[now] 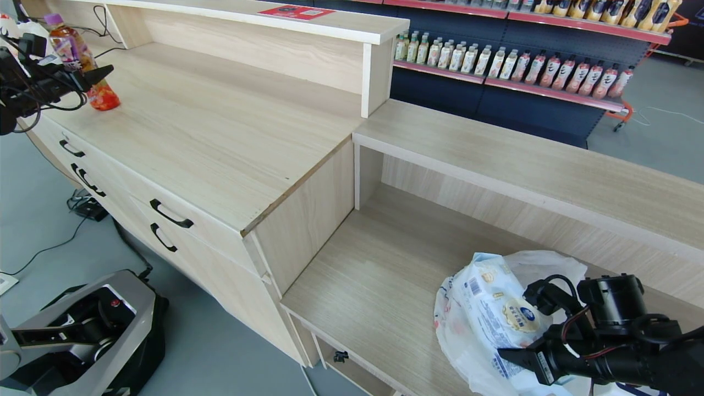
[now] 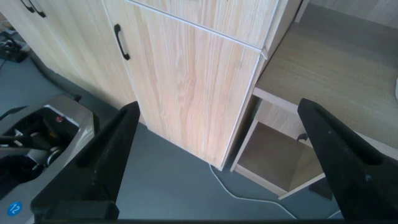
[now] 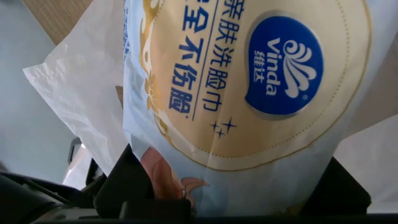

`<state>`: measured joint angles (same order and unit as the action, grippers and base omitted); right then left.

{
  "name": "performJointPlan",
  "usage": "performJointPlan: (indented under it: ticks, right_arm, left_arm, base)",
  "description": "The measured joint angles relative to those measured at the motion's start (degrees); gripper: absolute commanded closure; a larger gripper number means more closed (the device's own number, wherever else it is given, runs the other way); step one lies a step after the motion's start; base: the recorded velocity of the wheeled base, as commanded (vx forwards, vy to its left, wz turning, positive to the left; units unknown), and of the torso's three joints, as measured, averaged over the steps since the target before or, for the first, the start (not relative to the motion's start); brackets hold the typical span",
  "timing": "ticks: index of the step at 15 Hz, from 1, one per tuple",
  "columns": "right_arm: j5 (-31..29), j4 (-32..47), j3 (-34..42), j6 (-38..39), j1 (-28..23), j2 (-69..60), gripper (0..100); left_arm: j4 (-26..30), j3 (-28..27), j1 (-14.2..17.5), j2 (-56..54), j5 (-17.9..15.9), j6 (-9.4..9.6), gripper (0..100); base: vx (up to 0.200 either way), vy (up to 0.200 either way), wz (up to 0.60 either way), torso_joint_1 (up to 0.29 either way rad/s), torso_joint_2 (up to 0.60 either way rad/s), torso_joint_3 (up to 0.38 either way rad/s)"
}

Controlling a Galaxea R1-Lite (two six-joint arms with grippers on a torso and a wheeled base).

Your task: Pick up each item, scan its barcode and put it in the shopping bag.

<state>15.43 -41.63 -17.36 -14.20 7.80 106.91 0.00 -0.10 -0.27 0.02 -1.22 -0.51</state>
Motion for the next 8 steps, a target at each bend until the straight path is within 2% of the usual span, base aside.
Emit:
performJointPlan:
  ticks: [7, 8]
  right_arm:
    - [-0.3, -0.1, 0.2, -0.1, -0.3, 1.7, 100]
    - [-0.3, -0.1, 0.2, -0.1, -0.3, 1.8, 0]
  left_arm:
    - [0.0, 0.0, 0.0, 0.0, 0.0, 0.02, 0]
    - [0.0, 0.0, 0.0, 0.0, 0.0, 0.00, 0]
  base:
    - [0.000, 0.000, 0.00, 0.000, 0.00, 0.000]
    - [0.000, 0.000, 0.00, 0.000, 0.00, 0.000]
